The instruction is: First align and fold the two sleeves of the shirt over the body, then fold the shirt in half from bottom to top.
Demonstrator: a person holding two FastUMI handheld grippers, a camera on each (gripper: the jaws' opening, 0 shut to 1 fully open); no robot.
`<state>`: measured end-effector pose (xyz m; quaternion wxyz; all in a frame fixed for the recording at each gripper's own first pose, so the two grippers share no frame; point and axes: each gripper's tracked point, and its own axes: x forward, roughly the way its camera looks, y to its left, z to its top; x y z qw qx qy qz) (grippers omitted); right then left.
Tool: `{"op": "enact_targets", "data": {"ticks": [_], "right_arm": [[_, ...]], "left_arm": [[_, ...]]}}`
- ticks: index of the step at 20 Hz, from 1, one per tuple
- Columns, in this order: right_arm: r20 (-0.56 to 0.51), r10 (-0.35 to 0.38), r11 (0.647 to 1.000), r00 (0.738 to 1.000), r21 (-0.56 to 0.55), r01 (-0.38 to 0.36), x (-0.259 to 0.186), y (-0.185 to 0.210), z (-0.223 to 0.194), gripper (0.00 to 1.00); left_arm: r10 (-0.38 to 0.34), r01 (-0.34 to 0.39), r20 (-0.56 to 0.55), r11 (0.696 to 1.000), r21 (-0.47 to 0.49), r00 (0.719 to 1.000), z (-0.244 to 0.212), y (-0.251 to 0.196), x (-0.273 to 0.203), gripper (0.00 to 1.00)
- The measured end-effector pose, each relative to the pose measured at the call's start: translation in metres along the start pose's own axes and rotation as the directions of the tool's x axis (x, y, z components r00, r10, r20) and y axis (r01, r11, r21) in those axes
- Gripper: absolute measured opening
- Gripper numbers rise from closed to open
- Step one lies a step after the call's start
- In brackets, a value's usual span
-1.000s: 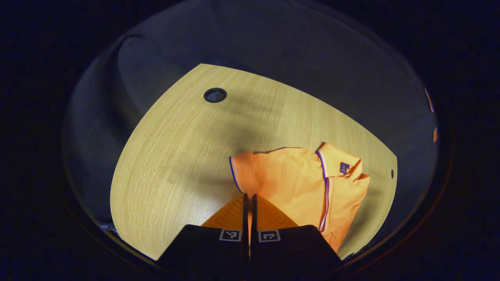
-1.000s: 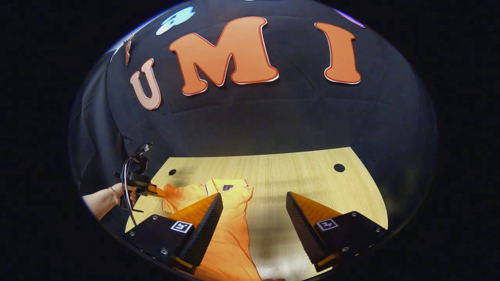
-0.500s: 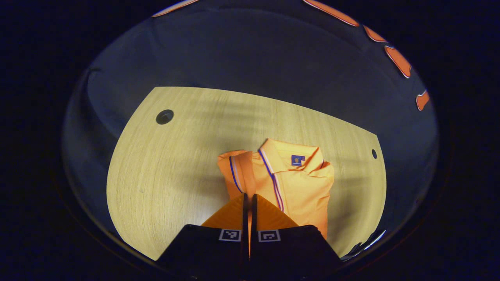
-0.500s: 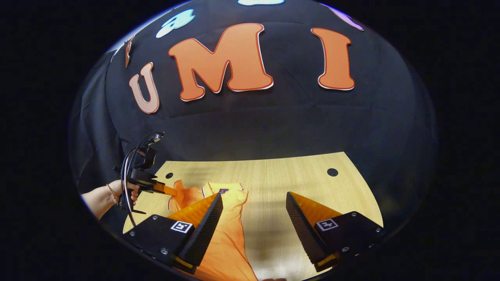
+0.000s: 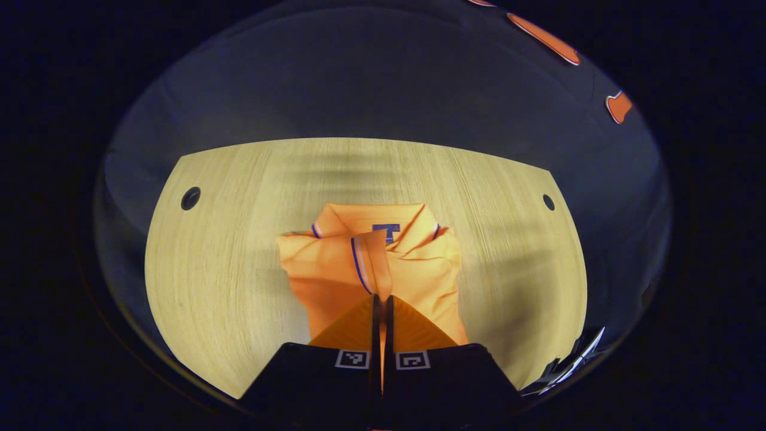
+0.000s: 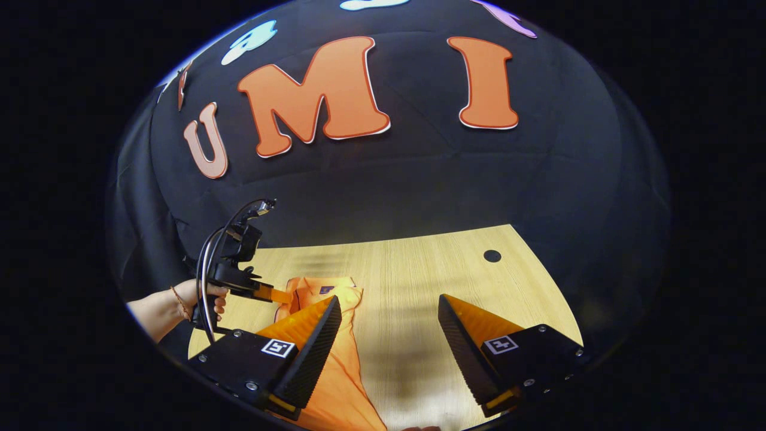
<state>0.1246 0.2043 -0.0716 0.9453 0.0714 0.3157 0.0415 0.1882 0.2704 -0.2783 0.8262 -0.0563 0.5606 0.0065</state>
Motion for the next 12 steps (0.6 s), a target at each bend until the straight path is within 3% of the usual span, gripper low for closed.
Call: {"op": "enact_targets", "data": {"ticks": [11,12], "right_arm": [[-0.041,-0.014,1.0,0.999,0.016,0.015,0.006,-0.014,-0.02,0.99],[-0.044,-0.013,1.0,0.999,0.016,0.014,0.006,-0.014,-0.022,0.99]], "left_arm": [[-0.055,0.056,-0.046,0.998,0.012,0.997,-0.016,-0.045,0.025,0.06],[-0.069,0.07,-0.046,0.998,0.008,0.997,-0.017,-0.049,0.026,0.15]]}}
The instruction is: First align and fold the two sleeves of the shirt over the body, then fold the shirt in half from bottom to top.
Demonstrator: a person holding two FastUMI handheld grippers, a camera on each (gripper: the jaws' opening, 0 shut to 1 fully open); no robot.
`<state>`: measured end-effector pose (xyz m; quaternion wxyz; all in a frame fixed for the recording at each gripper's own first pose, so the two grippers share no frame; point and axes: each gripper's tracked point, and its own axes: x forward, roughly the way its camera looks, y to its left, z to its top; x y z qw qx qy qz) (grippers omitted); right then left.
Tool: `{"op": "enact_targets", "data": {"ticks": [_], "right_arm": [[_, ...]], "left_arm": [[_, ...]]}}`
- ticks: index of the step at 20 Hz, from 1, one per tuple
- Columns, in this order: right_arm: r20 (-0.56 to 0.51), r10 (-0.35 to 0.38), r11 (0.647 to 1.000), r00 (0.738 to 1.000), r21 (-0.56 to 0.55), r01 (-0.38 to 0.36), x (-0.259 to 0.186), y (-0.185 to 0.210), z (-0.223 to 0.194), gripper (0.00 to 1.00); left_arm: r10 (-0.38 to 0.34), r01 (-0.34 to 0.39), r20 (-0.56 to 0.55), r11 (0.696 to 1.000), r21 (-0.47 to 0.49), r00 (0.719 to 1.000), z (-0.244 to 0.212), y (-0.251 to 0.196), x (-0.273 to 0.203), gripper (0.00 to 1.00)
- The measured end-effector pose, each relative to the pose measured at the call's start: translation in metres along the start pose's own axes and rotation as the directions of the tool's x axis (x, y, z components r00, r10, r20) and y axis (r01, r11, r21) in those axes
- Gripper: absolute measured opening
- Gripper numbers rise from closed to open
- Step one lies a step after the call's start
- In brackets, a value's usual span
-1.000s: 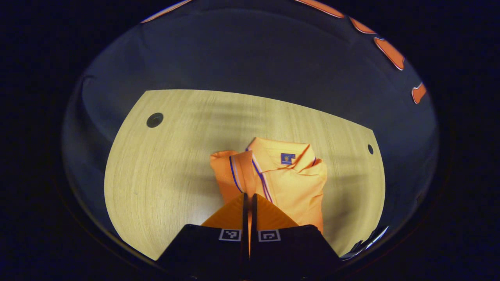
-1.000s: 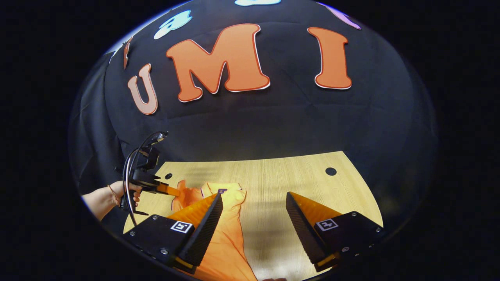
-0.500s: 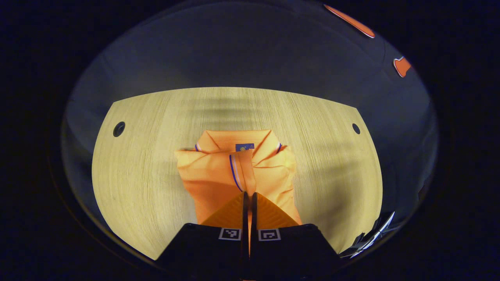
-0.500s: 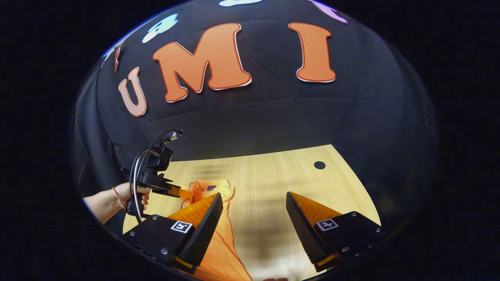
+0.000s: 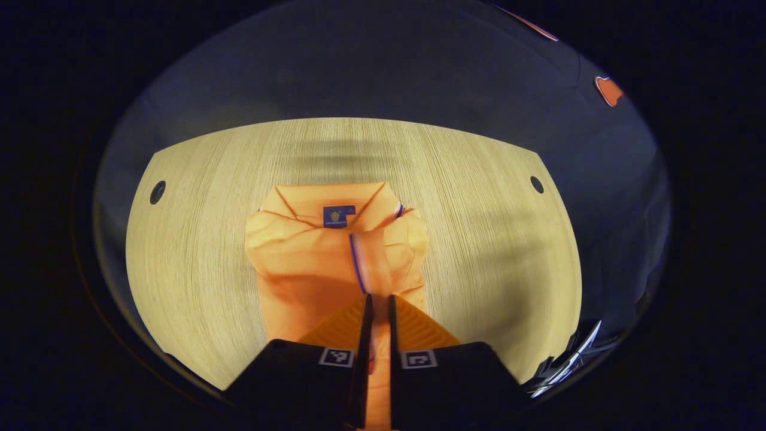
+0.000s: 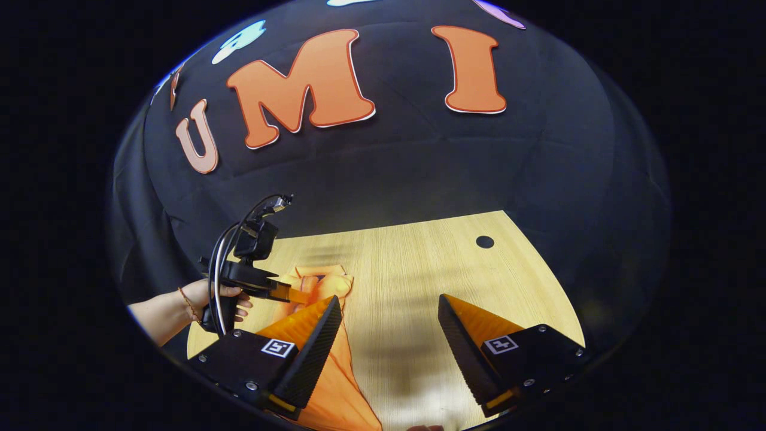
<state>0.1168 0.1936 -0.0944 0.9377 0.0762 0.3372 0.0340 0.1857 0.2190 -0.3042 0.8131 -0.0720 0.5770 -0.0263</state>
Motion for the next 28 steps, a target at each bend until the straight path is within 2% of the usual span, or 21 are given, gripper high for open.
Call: {"op": "enact_targets", "data": {"ticks": [1,2,3,6,11,17,21,24,28], "right_arm": [[-0.002,0.0,1.0,1.0,0.0,0.0,0.0,0.0,-0.001,0.99],[-0.004,0.0,1.0,1.0,-0.002,0.0,0.0,0.0,-0.002,0.99],[-0.005,0.0,1.0,1.0,-0.004,0.0,-0.001,-0.001,-0.003,0.99],[-0.014,0.006,1.0,1.0,-0.006,-0.006,-0.001,0.003,-0.007,0.99],[-0.039,0.028,0.999,0.999,-0.024,-0.029,0.002,0.023,-0.016,0.99],[-0.077,0.074,0.994,0.994,-0.074,-0.08,0.005,0.067,-0.031,0.99],[-0.103,0.089,0.989,0.991,-0.111,-0.1,0.007,0.092,-0.043,0.99],[-0.123,0.094,0.985,0.988,-0.135,-0.11,0.008,0.108,-0.054,0.99],[-0.176,0.078,0.979,0.981,-0.171,-0.108,0.006,0.116,-0.081,0.99]], "left_arm": [[-0.008,0.008,0.001,1.0,-0.006,1.0,-0.001,-0.002,0.002,0.25],[-0.015,0.015,0.005,1.0,-0.008,1.0,-0.001,-0.005,0.001,0.19],[-0.029,0.029,0.011,0.999,-0.013,1.0,0.0,-0.009,0.002,0.3],[-0.011,0.011,0.03,1.0,-0.008,0.999,-0.002,-0.005,-0.004,1.0],[0.03,-0.031,0.082,0.999,0.018,0.996,-0.009,0.019,-0.034,0.98],[0.06,-0.064,0.137,0.998,0.028,0.989,-0.032,0.057,-0.079,0.98],[0.075,-0.079,0.142,0.997,0.018,0.987,-0.062,0.083,-0.102,0.98],[0.115,-0.119,0.141,0.993,0.024,0.983,-0.082,0.108,-0.11,0.98],[0.107,-0.109,0.124,0.994,0.005,0.986,-0.114,0.123,-0.119,0.98]]}}
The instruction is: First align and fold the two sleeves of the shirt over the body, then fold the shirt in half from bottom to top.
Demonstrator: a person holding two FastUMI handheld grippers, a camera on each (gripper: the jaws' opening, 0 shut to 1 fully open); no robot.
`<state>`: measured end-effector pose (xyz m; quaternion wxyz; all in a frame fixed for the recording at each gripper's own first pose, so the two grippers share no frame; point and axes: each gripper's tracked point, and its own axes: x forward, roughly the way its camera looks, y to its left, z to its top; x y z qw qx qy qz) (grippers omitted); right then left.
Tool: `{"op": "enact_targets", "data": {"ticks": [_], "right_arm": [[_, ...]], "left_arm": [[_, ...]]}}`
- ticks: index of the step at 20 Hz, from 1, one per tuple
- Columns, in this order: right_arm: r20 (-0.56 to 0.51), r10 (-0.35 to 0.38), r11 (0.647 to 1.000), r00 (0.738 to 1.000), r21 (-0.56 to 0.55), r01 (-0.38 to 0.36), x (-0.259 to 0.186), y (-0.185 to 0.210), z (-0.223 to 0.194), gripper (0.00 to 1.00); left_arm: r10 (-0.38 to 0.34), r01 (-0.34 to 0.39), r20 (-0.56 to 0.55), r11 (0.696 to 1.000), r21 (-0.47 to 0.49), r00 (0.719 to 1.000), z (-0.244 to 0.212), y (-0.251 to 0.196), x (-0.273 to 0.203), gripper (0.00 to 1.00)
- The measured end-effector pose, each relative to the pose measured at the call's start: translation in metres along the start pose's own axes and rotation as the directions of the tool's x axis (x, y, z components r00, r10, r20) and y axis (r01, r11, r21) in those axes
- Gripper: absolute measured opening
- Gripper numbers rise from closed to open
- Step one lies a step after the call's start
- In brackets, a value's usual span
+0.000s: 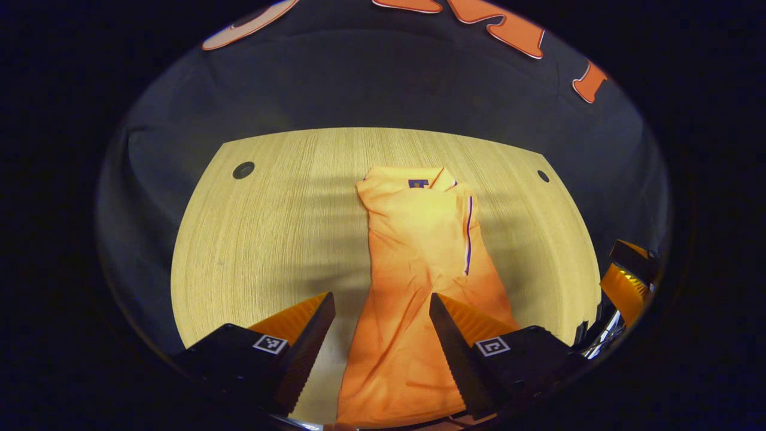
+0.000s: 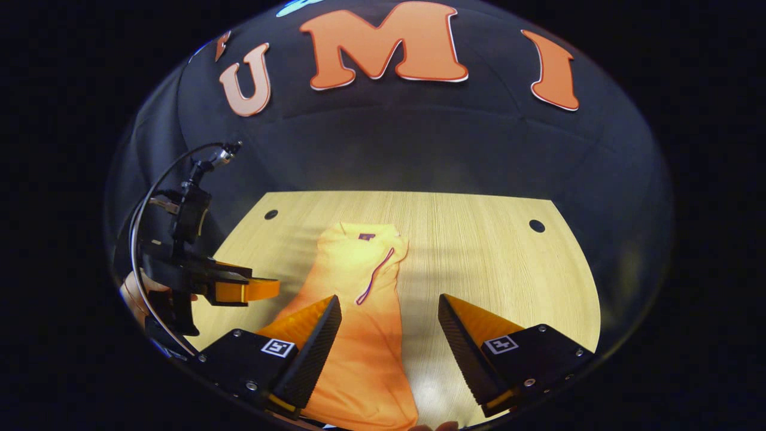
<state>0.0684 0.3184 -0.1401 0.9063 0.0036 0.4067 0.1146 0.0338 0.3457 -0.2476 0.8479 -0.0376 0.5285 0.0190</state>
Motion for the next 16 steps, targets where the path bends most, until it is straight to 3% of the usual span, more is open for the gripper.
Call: {"op": "enact_targets", "data": {"ticks": [10,16], "right_arm": [[-0.153,-0.057,0.998,0.987,-0.035,0.052,-0.013,0.001,-0.082,0.99],[-0.305,-0.065,0.996,0.95,-0.077,0.043,-0.034,0.001,-0.151,0.99]], "left_arm": [[-0.005,0.005,-0.095,1.0,0.006,0.995,-0.1,0.016,-0.016,0.98],[0.004,-0.006,-0.16,1.0,-0.012,0.987,-0.166,0.024,-0.036,0.98]]}}
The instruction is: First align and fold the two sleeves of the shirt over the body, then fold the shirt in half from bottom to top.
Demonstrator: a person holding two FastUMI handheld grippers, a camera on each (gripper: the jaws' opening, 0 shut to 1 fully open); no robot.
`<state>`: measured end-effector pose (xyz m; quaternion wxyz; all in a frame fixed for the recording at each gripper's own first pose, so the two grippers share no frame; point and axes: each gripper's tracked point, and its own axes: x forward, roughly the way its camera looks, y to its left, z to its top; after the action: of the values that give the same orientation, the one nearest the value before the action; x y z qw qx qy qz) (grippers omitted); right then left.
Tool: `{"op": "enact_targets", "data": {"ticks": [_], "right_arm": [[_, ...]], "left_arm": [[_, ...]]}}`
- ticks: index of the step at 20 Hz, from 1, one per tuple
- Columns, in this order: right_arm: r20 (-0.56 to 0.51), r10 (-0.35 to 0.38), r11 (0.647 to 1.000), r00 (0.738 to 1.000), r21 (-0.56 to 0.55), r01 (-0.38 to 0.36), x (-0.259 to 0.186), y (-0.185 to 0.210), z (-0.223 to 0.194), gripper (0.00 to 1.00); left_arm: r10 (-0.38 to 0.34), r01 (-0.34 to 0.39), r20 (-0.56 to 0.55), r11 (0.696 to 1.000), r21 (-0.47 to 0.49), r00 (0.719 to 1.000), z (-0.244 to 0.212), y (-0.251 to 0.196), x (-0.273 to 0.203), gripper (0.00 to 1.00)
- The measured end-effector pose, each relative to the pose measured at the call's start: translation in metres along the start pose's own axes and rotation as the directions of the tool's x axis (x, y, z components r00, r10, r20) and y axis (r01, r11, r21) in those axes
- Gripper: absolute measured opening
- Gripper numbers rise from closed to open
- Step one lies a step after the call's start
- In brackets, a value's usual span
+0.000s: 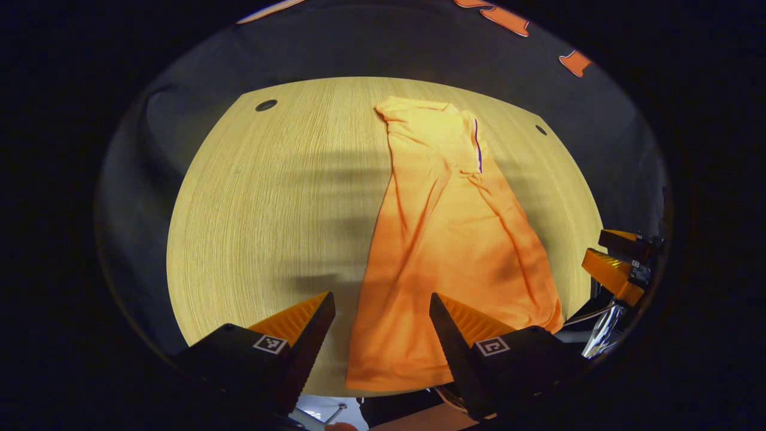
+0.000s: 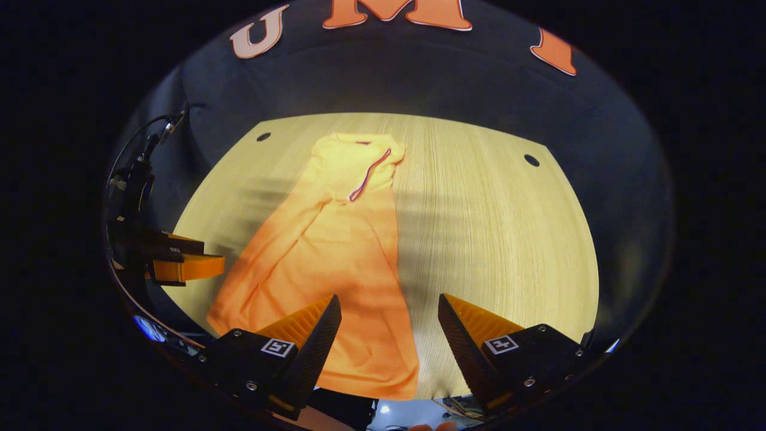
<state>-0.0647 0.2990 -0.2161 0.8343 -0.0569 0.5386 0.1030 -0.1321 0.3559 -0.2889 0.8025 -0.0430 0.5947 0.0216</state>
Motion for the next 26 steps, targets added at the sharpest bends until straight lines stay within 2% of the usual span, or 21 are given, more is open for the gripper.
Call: {"op": "enact_targets", "data": {"ticks": [5,12,15,18,20,26], "right_arm": [[-0.135,0.001,1.0,0.991,-0.023,-0.004,0.009,0.006,-0.059,0.99],[-0.291,-0.014,1.0,0.957,0.017,0.02,0.021,0.001,-0.118,1.0],[-0.335,-0.005,0.999,0.942,0.048,0.023,0.025,0.003,-0.132,1.0],[-0.375,-0.026,0.998,0.927,0.046,0.047,0.032,0.001,-0.141,0.99],[-0.391,-0.018,0.997,0.92,0.06,0.045,0.034,0.006,-0.143,1.0],[-0.394,0.003,0.995,0.919,0.092,0.037,0.035,0.012,-0.147,0.99]], "left_arm": [[0.002,-0.004,-0.068,0.999,-0.034,0.998,-0.056,-0.003,0.005,0.98],[0.014,-0.021,-0.146,0.999,-0.044,0.989,-0.111,-0.008,0.017,0.99],[0.024,-0.032,-0.162,0.998,-0.048,0.987,-0.127,-0.011,0.02,0.99],[0.035,-0.044,-0.181,0.998,-0.048,0.983,-0.133,-0.015,0.029,0.99],[0.061,-0.069,-0.181,0.997,-0.038,0.982,-0.134,-0.013,0.032,0.99],[0.137,-0.137,-0.196,0.991,0.014,0.971,-0.143,-0.013,0.033,0.97]]}}
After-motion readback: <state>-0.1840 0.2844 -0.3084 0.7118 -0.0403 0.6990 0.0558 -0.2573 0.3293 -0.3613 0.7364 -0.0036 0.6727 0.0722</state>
